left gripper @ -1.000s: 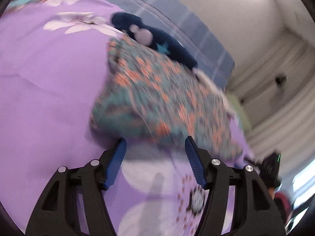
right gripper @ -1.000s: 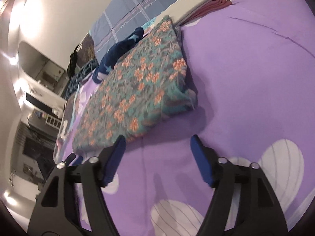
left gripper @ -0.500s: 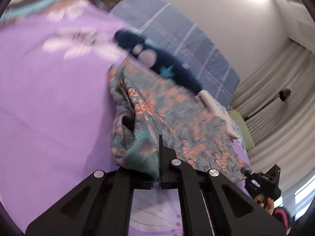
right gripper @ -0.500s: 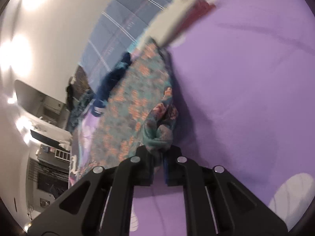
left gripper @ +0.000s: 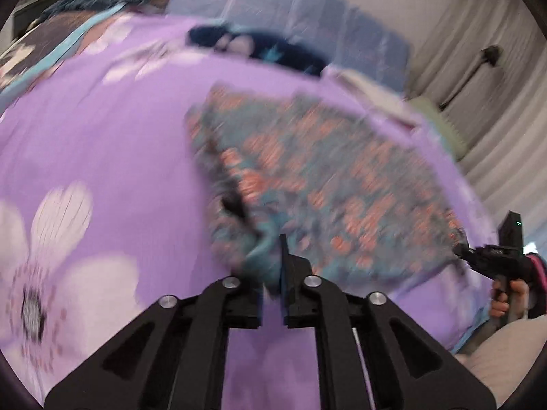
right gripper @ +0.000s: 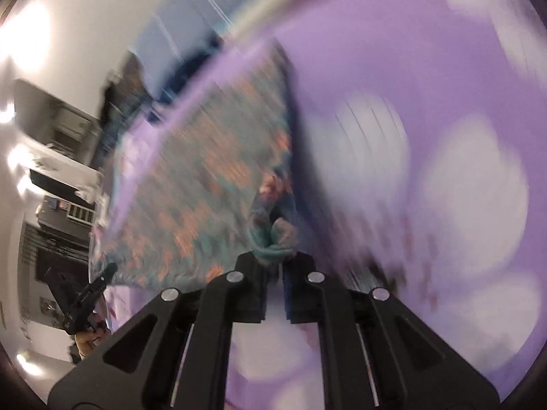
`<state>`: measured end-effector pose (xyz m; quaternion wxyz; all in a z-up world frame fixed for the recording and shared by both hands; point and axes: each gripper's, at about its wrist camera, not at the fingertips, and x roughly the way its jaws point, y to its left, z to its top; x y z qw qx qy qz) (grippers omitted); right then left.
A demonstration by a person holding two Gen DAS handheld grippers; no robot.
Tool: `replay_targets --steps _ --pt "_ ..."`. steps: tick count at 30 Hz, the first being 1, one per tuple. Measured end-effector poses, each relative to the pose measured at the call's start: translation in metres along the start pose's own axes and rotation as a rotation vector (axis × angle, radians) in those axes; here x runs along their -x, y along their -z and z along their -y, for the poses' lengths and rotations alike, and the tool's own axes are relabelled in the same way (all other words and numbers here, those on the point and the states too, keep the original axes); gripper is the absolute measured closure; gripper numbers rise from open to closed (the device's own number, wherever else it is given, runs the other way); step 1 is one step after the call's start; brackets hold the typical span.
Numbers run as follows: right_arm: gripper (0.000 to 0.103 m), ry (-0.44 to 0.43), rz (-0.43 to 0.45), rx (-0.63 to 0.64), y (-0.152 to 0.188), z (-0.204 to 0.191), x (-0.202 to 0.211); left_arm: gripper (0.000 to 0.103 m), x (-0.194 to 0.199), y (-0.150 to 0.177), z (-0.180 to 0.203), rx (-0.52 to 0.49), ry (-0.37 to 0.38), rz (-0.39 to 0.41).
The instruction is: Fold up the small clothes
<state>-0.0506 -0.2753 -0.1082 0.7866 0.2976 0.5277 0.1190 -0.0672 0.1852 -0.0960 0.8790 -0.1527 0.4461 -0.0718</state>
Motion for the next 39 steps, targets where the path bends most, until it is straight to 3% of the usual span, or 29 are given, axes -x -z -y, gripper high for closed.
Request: replay_targets --steps 2,4,5,7,9,11,13,16,20,22,24,25,26,30,33,35,37,39 --pt "0.094 -0.001 -0.019 -0.057 0.008 0.018 -0.002 0.071 0.010 0.001 -0.015 0.037 -0.111 0.005" --pt "0.077 -0.003 0.012 -0.060 0.000 0.017 0.011 0.067 0.027 -0.008 -0.021 0.032 -0.195 0.063" --pt "0.067 0.015 0.074 -0.009 -0.007 0.009 0.025 0.062 0.040 -0.014 -0.022 0.019 -0.228 0.114" --pt "0.060 0.059 0.181 0.093 -0.022 -0.006 0.043 0.051 0.056 -0.031 -0.019 -0.019 -0.222 0.205" --pt "0.056 0.059 0.249 0.198 -0.040 -0.023 0.048 0.042 0.052 -0.049 -0.018 -0.054 -0.199 0.245" --pt "0.055 0.076 0.285 0.268 -0.068 -0.035 0.036 0.034 0.031 -0.072 -0.017 -0.076 -0.160 0.231" --pt "0.055 0.107 0.287 0.300 -0.095 -0.044 0.016 0.034 -0.005 -0.099 -0.021 -0.067 -0.111 0.177" --pt "0.056 0.105 0.215 0.288 -0.152 -0.050 -0.030 0.034 -0.053 -0.126 -0.019 -0.067 -0.115 0.090" --pt "0.056 0.114 0.155 0.292 -0.194 -0.056 -0.071 0.034 -0.103 -0.155 -0.017 -0.090 -0.138 0.024" --pt "0.056 0.129 0.116 0.302 -0.209 -0.061 -0.087 0.042 -0.119 -0.165 -0.016 -0.094 -0.127 0.004" --pt "0.062 0.131 0.093 0.314 -0.212 -0.062 -0.098 0.086 -0.133 -0.172 -0.016 -0.102 -0.119 -0.025" --pt "0.080 0.136 0.088 0.332 -0.211 -0.064 -0.102 0.097 -0.138 -0.174 -0.018 -0.096 -0.110 -0.035" --pt "0.098 0.127 0.071 0.361 -0.209 -0.066 -0.105 0.100 -0.140 -0.175 -0.019 -0.092 -0.106 -0.031" --pt "0.098 0.088 0.141 0.385 -0.203 -0.072 -0.088 0.100 -0.113 -0.177 -0.011 -0.120 -0.098 0.081" --pt "0.098 -0.015 0.226 0.366 -0.205 -0.079 -0.055 0.100 -0.079 -0.185 -0.003 -0.142 -0.081 0.183" --pt "0.098 -0.034 0.266 0.361 -0.211 -0.084 -0.044 0.100 -0.070 -0.193 0.001 -0.171 -0.119 0.225" --pt "0.097 0.000 0.289 0.368 -0.219 -0.086 -0.048 0.099 -0.083 -0.201 -0.003 -0.176 -0.135 0.217" --pt "0.089 0.027 0.251 0.343 -0.228 -0.078 -0.069 0.094 -0.107 -0.203 -0.010 -0.166 -0.141 0.163"
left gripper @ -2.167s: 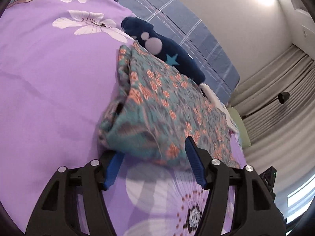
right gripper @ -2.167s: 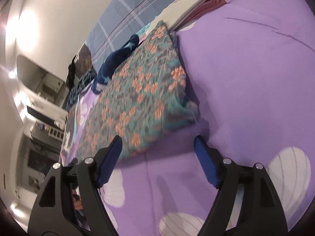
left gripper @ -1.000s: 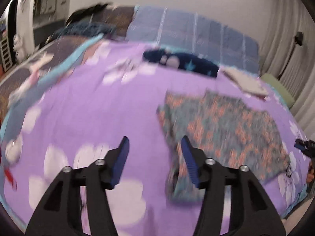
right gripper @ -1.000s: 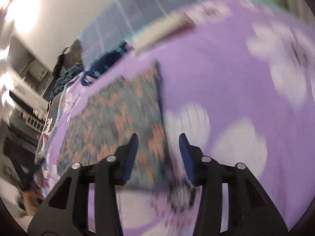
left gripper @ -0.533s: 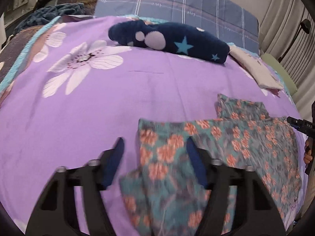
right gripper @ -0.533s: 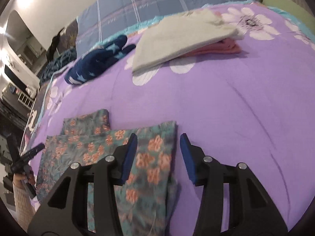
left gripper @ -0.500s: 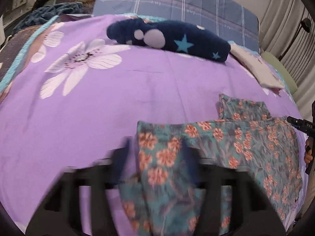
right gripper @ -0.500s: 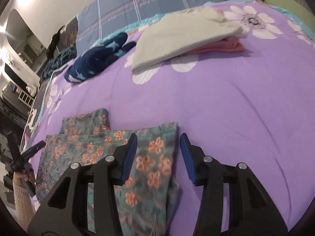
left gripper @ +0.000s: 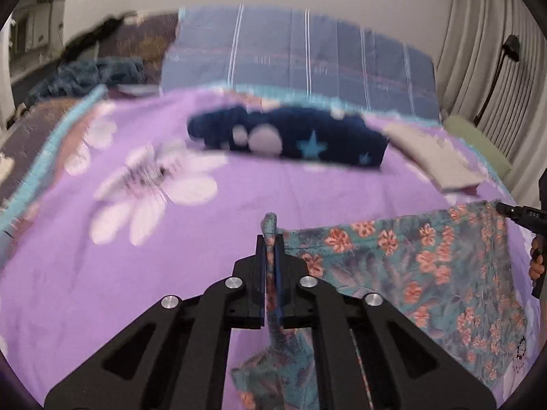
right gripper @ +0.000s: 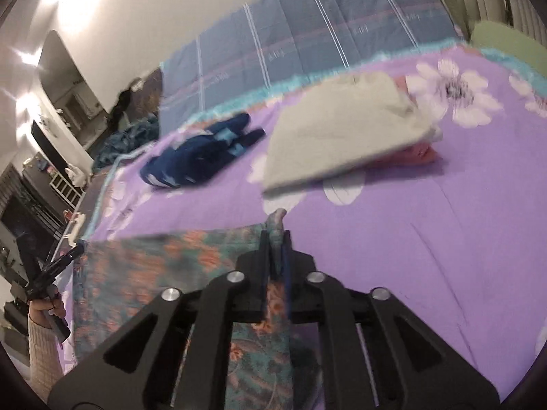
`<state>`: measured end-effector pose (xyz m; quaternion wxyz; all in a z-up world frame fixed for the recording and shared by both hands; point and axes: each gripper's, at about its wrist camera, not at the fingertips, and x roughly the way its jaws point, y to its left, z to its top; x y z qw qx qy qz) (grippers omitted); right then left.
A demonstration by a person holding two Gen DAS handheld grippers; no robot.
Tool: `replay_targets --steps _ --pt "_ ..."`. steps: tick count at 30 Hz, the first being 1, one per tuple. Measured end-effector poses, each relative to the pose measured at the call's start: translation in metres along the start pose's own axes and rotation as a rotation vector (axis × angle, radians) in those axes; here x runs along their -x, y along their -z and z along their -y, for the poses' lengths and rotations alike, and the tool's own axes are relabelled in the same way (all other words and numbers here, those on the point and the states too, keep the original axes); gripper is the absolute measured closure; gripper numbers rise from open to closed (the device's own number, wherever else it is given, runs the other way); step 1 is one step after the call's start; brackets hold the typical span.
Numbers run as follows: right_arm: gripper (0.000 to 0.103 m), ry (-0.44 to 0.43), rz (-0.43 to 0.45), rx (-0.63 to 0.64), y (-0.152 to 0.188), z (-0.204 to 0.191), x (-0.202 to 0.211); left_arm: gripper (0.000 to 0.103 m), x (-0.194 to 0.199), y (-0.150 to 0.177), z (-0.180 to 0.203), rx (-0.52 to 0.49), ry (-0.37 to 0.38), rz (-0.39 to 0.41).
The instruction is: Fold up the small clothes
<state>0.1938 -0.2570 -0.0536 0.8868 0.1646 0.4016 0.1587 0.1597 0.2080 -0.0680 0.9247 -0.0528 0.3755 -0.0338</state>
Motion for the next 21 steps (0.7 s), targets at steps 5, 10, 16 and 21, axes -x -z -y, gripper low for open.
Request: replay_targets --steps 5,10,16,21 --pt "0.079 0.038 -0.102 -0.065 0.026 0.022 -0.028 0.065 -0.028 0.021 -0.001 -0.010 -0.126 -0.077" --pt "0.077 0.065 -0.055 -0.049 0.036 0.036 0.015 0.064 0.015 0.020 0.036 -0.114 -0.175 0.009" --pt "0.085 0.064 -0.062 -0.063 0.061 0.059 0.053 0.062 0.060 0.041 0.173 -0.307 0.148 0.001" --pt "0.085 -0.006 -0.067 -0.059 0.096 0.067 0.089 0.050 0.075 0.095 0.291 -0.470 0.411 -0.086"
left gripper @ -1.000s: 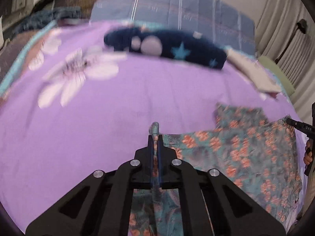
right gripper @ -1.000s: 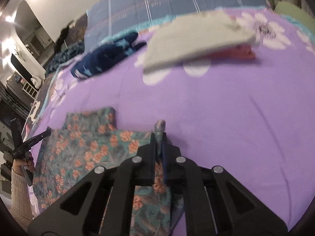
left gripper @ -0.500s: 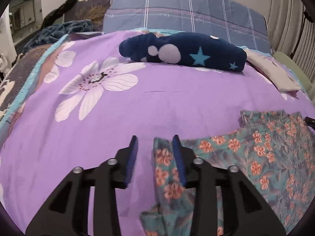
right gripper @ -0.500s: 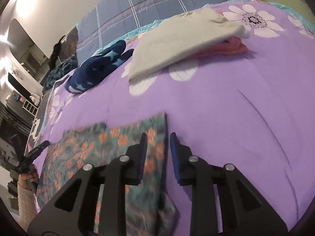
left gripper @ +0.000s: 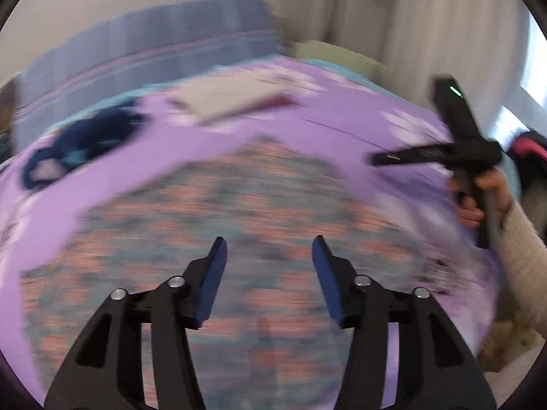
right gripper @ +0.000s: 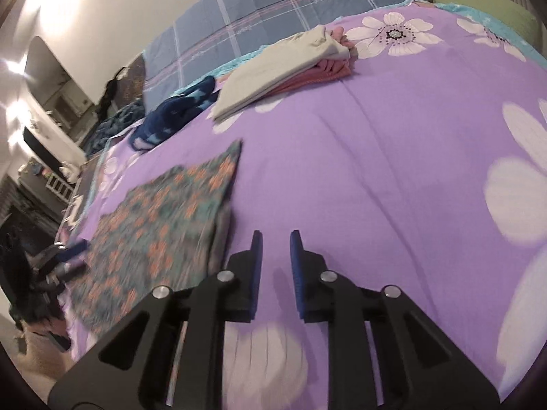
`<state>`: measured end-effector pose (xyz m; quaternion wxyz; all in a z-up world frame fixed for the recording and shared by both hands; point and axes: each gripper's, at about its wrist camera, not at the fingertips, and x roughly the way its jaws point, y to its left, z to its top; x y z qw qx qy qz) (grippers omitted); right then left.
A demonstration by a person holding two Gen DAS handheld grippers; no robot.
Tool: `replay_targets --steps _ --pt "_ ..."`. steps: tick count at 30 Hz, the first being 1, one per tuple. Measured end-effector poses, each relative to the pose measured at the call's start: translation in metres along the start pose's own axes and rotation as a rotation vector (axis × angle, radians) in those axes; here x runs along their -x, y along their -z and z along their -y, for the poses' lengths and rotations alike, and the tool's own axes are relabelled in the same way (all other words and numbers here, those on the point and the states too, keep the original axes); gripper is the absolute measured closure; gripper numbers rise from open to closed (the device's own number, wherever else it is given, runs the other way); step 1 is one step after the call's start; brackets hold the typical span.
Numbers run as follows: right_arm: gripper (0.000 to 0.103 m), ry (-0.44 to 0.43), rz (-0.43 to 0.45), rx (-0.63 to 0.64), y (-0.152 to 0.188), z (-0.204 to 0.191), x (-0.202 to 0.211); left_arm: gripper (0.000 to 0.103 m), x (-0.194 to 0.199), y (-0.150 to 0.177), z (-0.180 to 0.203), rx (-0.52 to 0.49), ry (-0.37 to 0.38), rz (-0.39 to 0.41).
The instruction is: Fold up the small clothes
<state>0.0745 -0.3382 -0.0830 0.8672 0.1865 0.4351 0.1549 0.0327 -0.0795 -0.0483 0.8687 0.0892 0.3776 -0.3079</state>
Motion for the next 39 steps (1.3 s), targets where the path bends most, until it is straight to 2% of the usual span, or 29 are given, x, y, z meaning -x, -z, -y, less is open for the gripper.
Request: replay_targets --steps 1,3,5,7,9,13,15,16,17,21,22,24,25,28,33,39 --pt "0.085 -0.012 -0.003 0.005 0.008 0.002 0.007 0.050 -0.007 0.002 0.024 -0.032 0.051 -0.024" --pt "0.085 -0.024 -0.013 0.027 0.030 0.007 0.022 0.049 -0.016 0.006 0.052 -0.088 0.098 -0.057" --pt "0.085 -0.043 -0.029 0.049 0.050 0.009 0.033 0.048 -0.021 0.009 0.077 -0.179 0.067 -0.075" --pt "0.085 -0.081 -0.043 0.097 0.071 0.008 0.044 0.048 -0.023 0.010 0.087 -0.213 0.030 -0.091" --pt "0.085 -0.119 -0.053 0.150 0.086 0.003 0.050 0.048 -0.027 0.008 0.080 -0.182 0.026 -0.106" --pt "0.085 -0.205 -0.089 0.259 0.104 -0.015 0.046 0.048 -0.037 0.015 0.068 -0.117 -0.049 -0.150" --pt "0.077 -0.236 -0.097 0.282 0.104 -0.023 0.040 0.048 -0.039 0.024 0.058 -0.082 -0.108 -0.175" --pt "0.065 -0.250 -0.099 0.290 0.103 -0.026 0.038 0.048 -0.041 0.030 0.051 -0.059 -0.143 -0.192" --pt "0.062 -0.266 -0.101 0.307 0.101 -0.031 0.034 0.048 -0.042 0.034 0.046 -0.039 -0.168 -0.203" --pt "0.063 -0.319 -0.124 0.376 0.096 -0.050 0.026 0.040 -0.039 0.045 0.028 0.054 -0.175 -0.196" --pt "0.066 -0.353 -0.127 0.380 0.093 -0.054 0.026 0.040 -0.039 0.046 0.027 0.062 -0.176 -0.193" --pt "0.067 -0.469 -0.121 0.397 0.090 -0.067 0.034 0.040 -0.038 0.047 0.028 0.062 -0.189 -0.190" --pt "0.066 -0.495 -0.120 0.415 0.089 -0.072 0.037 0.039 -0.039 0.047 0.030 0.055 -0.200 -0.192" --pt "0.066 -0.472 -0.122 0.462 0.087 -0.080 0.040 0.039 -0.043 0.045 0.032 0.047 -0.208 -0.192" --pt "0.066 -0.376 -0.146 0.412 0.089 -0.061 0.034 0.038 -0.044 0.046 0.032 0.057 -0.201 -0.186" --pt "0.066 -0.315 -0.133 0.397 0.090 -0.044 0.038 0.038 -0.044 0.046 0.032 0.059 -0.199 -0.184"
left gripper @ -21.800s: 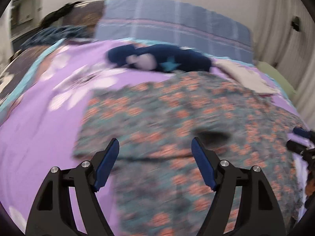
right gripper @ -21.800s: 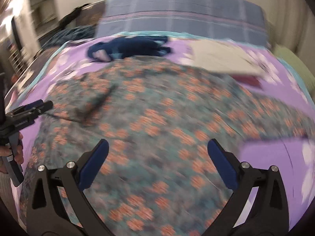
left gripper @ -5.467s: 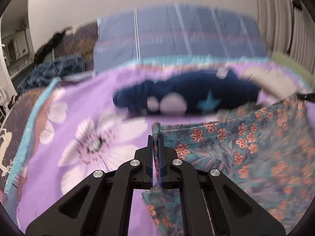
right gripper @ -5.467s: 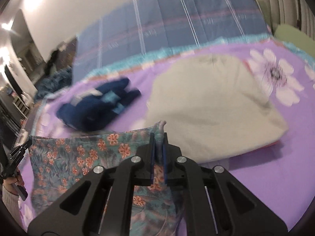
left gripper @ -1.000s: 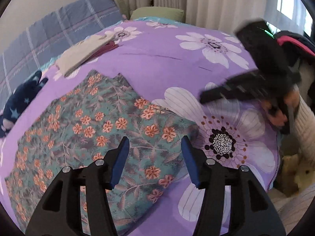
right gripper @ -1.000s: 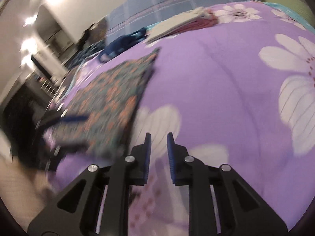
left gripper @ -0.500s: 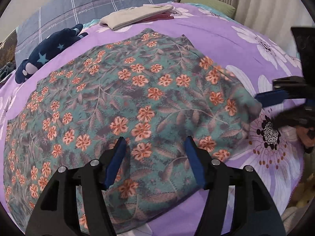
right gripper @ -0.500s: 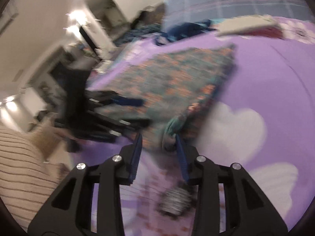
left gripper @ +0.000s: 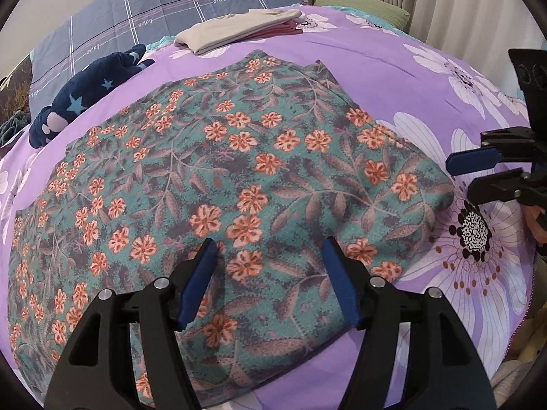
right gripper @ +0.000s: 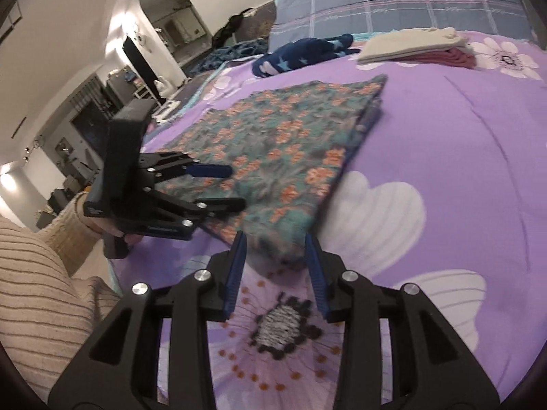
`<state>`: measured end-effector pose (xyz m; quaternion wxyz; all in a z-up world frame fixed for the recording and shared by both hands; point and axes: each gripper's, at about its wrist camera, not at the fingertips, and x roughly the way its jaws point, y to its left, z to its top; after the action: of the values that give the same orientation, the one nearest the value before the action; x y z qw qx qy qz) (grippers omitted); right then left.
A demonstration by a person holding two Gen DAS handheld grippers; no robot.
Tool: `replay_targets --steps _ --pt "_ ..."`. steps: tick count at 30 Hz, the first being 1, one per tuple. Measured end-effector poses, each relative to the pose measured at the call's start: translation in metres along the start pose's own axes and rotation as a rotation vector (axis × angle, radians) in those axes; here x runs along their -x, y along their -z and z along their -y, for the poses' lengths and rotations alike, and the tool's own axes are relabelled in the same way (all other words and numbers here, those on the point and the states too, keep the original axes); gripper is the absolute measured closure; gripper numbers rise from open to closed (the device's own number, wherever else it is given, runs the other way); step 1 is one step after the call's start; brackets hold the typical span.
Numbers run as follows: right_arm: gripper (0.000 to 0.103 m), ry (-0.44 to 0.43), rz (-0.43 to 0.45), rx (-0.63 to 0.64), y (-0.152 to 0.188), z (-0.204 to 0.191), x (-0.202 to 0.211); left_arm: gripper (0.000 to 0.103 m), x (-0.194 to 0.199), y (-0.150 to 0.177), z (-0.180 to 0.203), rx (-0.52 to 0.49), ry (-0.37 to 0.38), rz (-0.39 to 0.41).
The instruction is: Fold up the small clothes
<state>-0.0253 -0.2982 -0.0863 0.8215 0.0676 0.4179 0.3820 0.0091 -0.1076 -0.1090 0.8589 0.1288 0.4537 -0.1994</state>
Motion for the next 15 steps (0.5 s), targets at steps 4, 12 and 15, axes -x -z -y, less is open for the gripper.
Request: replay_targets --steps 4,12,15 --pt "0.069 -0.002 -0.071 0.026 0.002 0.000 -0.022 0.037 0.000 0.001 0.000 0.005 0.001 0.008" --pt "0.096 -0.022 -0.020 0.129 -0.010 -0.014 0.003 0.035 0.002 0.004 -0.007 0.027 0.034 0.019" --pt "0.103 0.029 -0.136 0.104 0.004 0.002 -0.008 0.035 -0.001 0.005 -0.005 0.006 0.022 0.019"
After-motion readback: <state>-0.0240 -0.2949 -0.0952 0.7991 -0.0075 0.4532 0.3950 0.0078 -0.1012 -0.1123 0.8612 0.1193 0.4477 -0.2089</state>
